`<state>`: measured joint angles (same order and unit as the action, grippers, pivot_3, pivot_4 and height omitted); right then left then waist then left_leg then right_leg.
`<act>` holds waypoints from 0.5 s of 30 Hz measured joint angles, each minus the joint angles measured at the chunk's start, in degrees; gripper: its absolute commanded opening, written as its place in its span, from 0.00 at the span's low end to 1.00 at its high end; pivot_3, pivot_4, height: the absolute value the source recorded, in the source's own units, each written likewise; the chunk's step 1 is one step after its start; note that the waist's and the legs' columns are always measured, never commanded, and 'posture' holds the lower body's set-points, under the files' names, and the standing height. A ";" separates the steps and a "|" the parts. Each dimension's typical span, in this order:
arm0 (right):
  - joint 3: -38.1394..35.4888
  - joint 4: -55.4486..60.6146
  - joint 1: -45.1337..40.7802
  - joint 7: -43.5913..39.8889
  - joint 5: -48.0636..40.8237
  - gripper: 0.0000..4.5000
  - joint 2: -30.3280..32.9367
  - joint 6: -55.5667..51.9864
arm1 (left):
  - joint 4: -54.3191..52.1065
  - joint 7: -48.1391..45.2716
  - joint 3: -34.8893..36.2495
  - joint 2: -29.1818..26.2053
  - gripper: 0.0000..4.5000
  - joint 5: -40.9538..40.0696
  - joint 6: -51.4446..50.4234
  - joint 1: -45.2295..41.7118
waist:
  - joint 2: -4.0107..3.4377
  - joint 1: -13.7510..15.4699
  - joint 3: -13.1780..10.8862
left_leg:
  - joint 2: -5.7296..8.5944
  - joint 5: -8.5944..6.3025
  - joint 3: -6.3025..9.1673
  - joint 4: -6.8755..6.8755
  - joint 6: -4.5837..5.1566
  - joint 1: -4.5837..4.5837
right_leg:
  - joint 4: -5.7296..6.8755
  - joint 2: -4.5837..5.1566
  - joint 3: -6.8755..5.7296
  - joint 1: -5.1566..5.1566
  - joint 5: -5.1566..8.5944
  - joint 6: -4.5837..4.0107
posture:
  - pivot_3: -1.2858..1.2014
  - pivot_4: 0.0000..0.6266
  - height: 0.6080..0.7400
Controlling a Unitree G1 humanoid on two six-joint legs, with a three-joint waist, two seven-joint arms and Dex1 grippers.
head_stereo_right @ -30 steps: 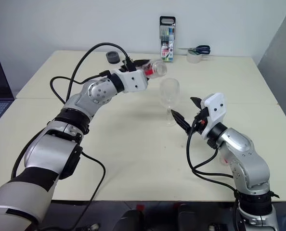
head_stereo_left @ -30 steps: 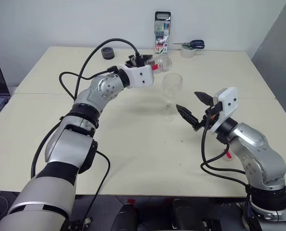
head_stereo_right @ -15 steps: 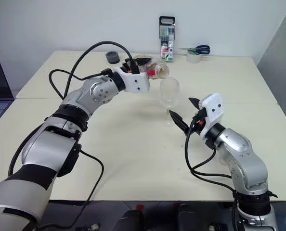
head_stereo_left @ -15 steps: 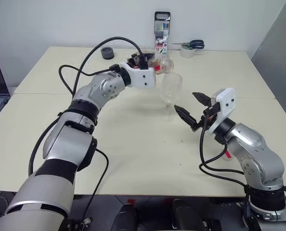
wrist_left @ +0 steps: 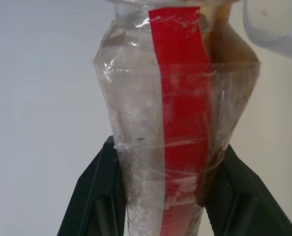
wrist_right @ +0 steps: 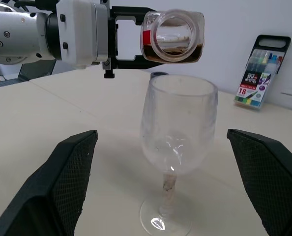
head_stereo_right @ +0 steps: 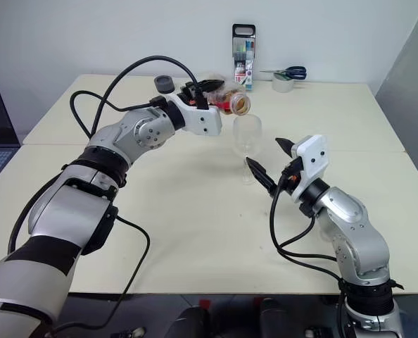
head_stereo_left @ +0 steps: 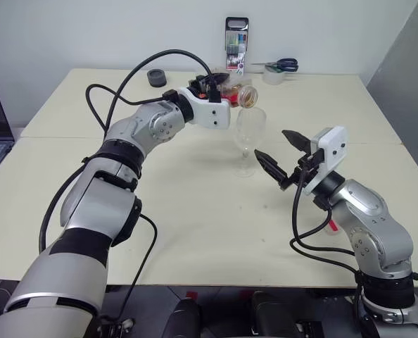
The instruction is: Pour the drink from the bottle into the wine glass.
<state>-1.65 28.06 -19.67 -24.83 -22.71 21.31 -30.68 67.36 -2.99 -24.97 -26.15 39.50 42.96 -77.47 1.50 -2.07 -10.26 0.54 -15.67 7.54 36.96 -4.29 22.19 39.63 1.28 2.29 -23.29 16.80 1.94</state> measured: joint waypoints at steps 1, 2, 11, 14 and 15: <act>0.25 0.00 0.12 -0.03 0.14 1.00 0.05 0.15 | 0.14 0.09 -0.10 -0.02 0.37 0.13 -0.01 -0.15 | 0.00 0.00 0.00 | 0.00 0.00 0.00 0.00 0.00 0.00 | 0.00 0.00 0.00 0.00 0.00 0.00 | 0.52 0.24 1.00; 0.47 0.00 0.22 -0.05 0.19 1.00 0.05 0.20 | 0.24 0.17 -0.25 -0.06 0.37 0.18 -0.01 -0.30 | 0.00 0.00 0.00 | 0.00 0.00 0.00 0.00 0.00 0.00 | 0.00 0.00 0.00 0.00 0.00 0.00 | 0.52 0.24 1.00; 0.68 0.00 0.88 -0.33 0.21 1.00 0.31 0.80 | 0.90 1.93 -1.85 -0.23 0.37 1.82 -0.15 -1.58 | 0.00 0.00 0.00 | 0.00 0.00 -0.01 0.02 0.00 -0.01 | 0.03 0.00 0.01 0.00 0.00 0.00 | 0.52 0.24 1.00; 0.68 0.00 1.33 -0.64 0.21 1.00 0.59 1.47 | 1.11 2.43 -2.06 -0.24 0.37 2.09 -0.29 -1.66 | 0.00 -0.01 0.00 | 0.01 0.01 -0.01 0.02 -0.01 -0.01 | 0.04 0.00 0.01 0.00 0.00 0.00 | 0.52 0.24 1.00; 0.68 0.01 1.51 -0.80 0.21 1.00 0.70 1.63 | 1.28 2.46 -2.24 -0.24 0.37 2.21 -0.34 -1.77 | 0.00 -0.01 0.00 | 0.01 0.01 -0.01 0.03 -0.02 -0.01 | 0.05 0.00 0.01 0.00 0.00 0.00 | 0.52 0.24 1.00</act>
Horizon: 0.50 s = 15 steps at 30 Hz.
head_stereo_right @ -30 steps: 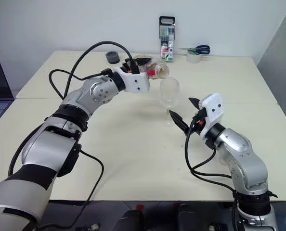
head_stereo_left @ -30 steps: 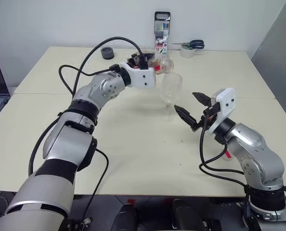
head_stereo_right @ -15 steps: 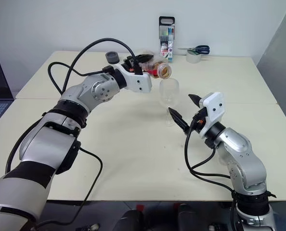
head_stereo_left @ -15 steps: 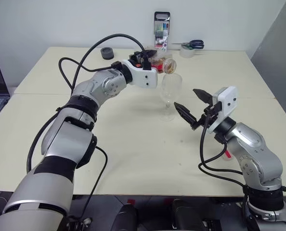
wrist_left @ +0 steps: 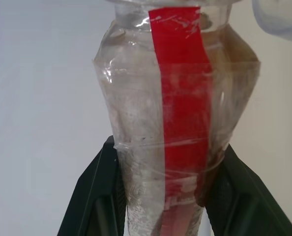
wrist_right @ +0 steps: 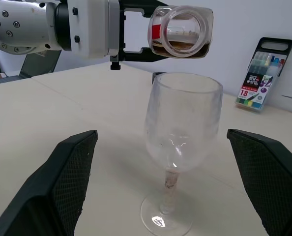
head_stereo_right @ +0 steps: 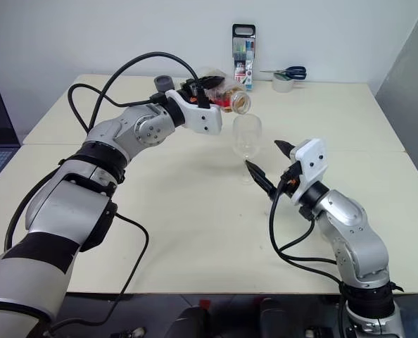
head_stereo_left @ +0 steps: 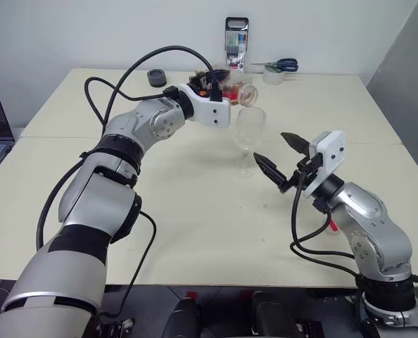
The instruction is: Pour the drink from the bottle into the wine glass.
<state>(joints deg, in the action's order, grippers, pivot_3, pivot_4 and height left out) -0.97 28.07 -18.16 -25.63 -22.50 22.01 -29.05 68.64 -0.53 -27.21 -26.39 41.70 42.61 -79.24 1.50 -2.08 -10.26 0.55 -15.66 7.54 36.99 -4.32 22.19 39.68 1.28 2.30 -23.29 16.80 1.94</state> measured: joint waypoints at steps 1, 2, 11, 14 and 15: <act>-0.01 0.00 0.28 -0.24 -0.03 1.00 0.11 0.06 | 0.24 0.04 -0.08 0.00 0.37 0.15 -0.07 -0.15 | 0.00 0.00 0.00 | 0.00 0.00 0.00 0.00 0.00 0.00 | 0.00 0.00 0.00 0.00 0.00 0.00 | 0.52 0.24 1.00; -0.02 0.05 0.74 -0.37 -0.07 1.00 0.21 0.10 | 0.47 0.09 -0.09 0.00 0.37 0.20 -0.15 -0.24 | 0.00 0.00 0.00 | 0.00 0.00 0.00 0.00 0.00 0.00 | 0.01 0.00 0.00 0.00 0.00 0.00 | 0.52 0.24 1.00; -4.55 3.32 2.47 -2.48 -3.76 1.00 3.13 -0.02 | 1.44 1.10 -0.71 0.07 0.37 1.13 -0.87 -0.98 | 0.00 0.03 0.00 | 0.01 -0.02 0.00 0.02 0.03 0.00 | 0.07 0.00 0.01 0.00 0.00 0.00 | 0.52 0.24 1.00; -6.30 3.82 2.84 -2.93 -6.09 1.00 3.98 -0.70 | 1.46 1.20 -1.00 0.19 0.37 1.18 -0.88 -1.50 | 0.00 0.03 0.00 | 0.02 -0.02 -0.01 0.03 0.03 -0.02 | 0.13 0.01 0.02 0.00 0.00 0.00 | 0.52 0.24 1.00; -6.78 4.22 3.03 -3.09 -6.88 1.00 4.27 -1.04 | 1.47 1.21 -1.09 0.22 0.37 1.18 -0.88 -1.54 | 0.00 0.02 0.00 | 0.02 -0.02 -0.02 0.03 0.04 -0.02 | 0.15 0.01 0.03 0.00 0.00 0.00 | 0.52 0.24 1.00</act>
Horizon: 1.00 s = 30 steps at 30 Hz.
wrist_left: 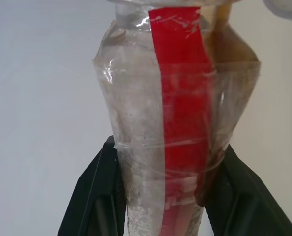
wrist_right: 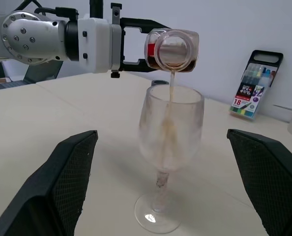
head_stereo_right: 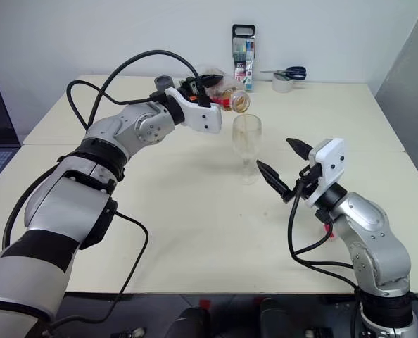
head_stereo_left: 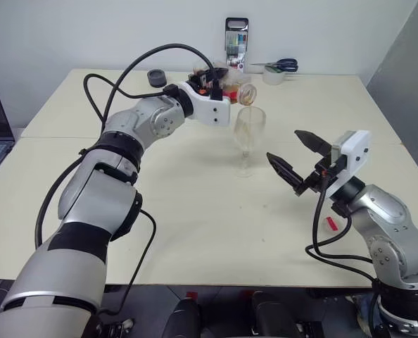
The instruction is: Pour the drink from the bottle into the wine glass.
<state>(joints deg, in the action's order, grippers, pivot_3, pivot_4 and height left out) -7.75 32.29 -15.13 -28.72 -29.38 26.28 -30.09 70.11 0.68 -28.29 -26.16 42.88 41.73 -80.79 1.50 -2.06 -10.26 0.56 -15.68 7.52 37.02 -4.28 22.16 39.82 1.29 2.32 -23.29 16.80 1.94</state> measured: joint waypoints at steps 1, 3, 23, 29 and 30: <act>-0.25 0.36 0.08 -0.12 -0.93 1.00 0.48 -0.43 | 0.05 0.00 -0.06 0.06 0.37 0.00 -0.03 -0.01 | 0.00 -0.01 0.00 | 0.00 0.00 0.00 0.00 0.00 -0.01 | 0.02 0.00 0.01 0.00 0.00 0.00 | 0.52 0.24 1.00; -0.28 0.81 0.20 -0.58 -1.71 1.00 1.25 -0.88 | 0.10 0.02 -0.14 0.26 0.37 0.00 -0.04 -0.03 | 0.00 -0.01 0.00 | 0.00 -0.01 0.00 0.01 0.02 -0.01 | 0.03 0.00 0.01 0.00 0.00 0.00 | 0.52 0.24 1.00; -0.09 1.23 0.61 0.07 -3.40 1.00 2.41 -1.73 | 2.37 2.40 -1.80 0.60 0.37 1.31 -0.41 -0.96 | 0.00 -0.01 0.00 | 0.01 -0.02 -0.01 0.04 0.03 -0.02 | 0.07 0.00 0.02 0.00 0.00 0.00 | 0.52 0.24 1.00; 0.03 1.23 0.61 0.16 -3.40 1.00 2.38 -1.73 | 2.54 3.36 -2.86 0.54 0.37 2.65 -0.65 -1.34 | 0.00 0.00 0.00 | 0.01 -0.02 -0.01 0.04 0.03 -0.02 | 0.07 0.00 0.02 0.00 0.00 0.00 | 0.52 0.24 1.00; 0.04 1.23 0.61 0.19 -3.40 1.00 2.37 -1.73 | 2.55 3.60 -2.87 0.51 0.37 2.82 -0.71 -1.44 | 0.00 0.00 0.00 | 0.01 -0.01 -0.01 0.04 0.02 -0.02 | 0.07 0.00 0.02 0.00 0.00 0.00 | 0.52 0.24 1.00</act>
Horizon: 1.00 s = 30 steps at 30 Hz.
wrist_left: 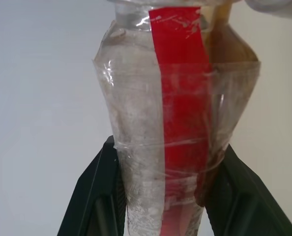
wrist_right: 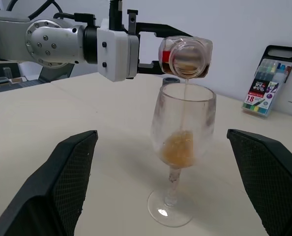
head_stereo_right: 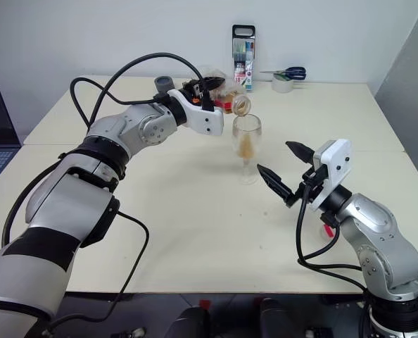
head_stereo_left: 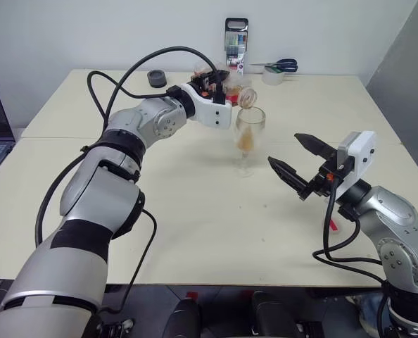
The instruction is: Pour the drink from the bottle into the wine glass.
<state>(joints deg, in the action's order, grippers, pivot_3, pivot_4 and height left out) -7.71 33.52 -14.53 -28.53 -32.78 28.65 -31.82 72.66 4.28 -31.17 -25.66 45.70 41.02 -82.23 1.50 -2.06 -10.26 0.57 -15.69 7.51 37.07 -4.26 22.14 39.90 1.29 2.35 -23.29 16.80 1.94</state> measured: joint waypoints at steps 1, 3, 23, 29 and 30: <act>0.02 0.00 0.00 0.03 0.00 1.00 -0.02 0.00 | 0.02 0.09 -0.01 -0.04 0.37 0.14 -0.09 -0.19 | 0.00 0.00 0.00 | 0.00 0.00 0.00 0.00 0.00 0.00 | 0.00 0.00 0.00 0.00 0.00 0.00 | 0.52 0.24 1.00; 0.09 0.00 -0.01 0.10 0.00 1.00 -0.10 0.00 | 0.04 0.16 -0.02 -0.16 0.37 0.21 -0.25 -0.68 | 0.00 0.00 0.00 | 0.00 0.00 -0.01 0.00 0.01 0.00 | 0.00 0.00 0.00 0.00 0.00 0.00 | 0.52 0.24 1.00; 1.17 0.01 -0.12 0.36 0.00 1.00 -0.31 -0.06 | 0.10 1.93 -0.77 -0.72 0.37 0.66 -0.53 -1.01 | 0.00 0.00 0.00 | 0.00 0.01 -0.01 0.01 -0.02 -0.02 | 0.03 0.00 0.01 0.00 0.00 0.00 | 0.52 0.24 1.00; 1.20 0.00 -0.11 0.34 0.00 1.00 -0.31 -0.06 | 0.77 2.55 -1.08 -0.92 0.37 0.84 -0.63 -1.12 | 0.00 0.00 0.00 | 0.00 0.01 -0.02 0.01 -0.02 -0.02 | 0.03 0.00 0.01 0.00 0.00 0.00 | 0.52 0.24 1.00; 1.20 0.01 -0.11 0.32 0.00 1.00 -0.31 -0.06 | 0.95 2.56 -1.10 -0.93 0.37 0.90 -0.66 -1.17 | 0.00 0.00 0.00 | 0.00 0.01 -0.02 0.01 -0.01 -0.02 | 0.03 0.00 0.01 0.00 0.00 0.00 | 0.52 0.24 1.00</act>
<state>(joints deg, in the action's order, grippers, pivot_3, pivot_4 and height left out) -6.51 33.53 -14.64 -28.20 -32.78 28.34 -31.88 73.61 6.84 -32.26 -26.58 46.60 40.36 -83.40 1.50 -2.07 -10.26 0.57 -15.68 7.49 37.08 -4.27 22.12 39.92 1.29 2.36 -23.29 16.80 1.94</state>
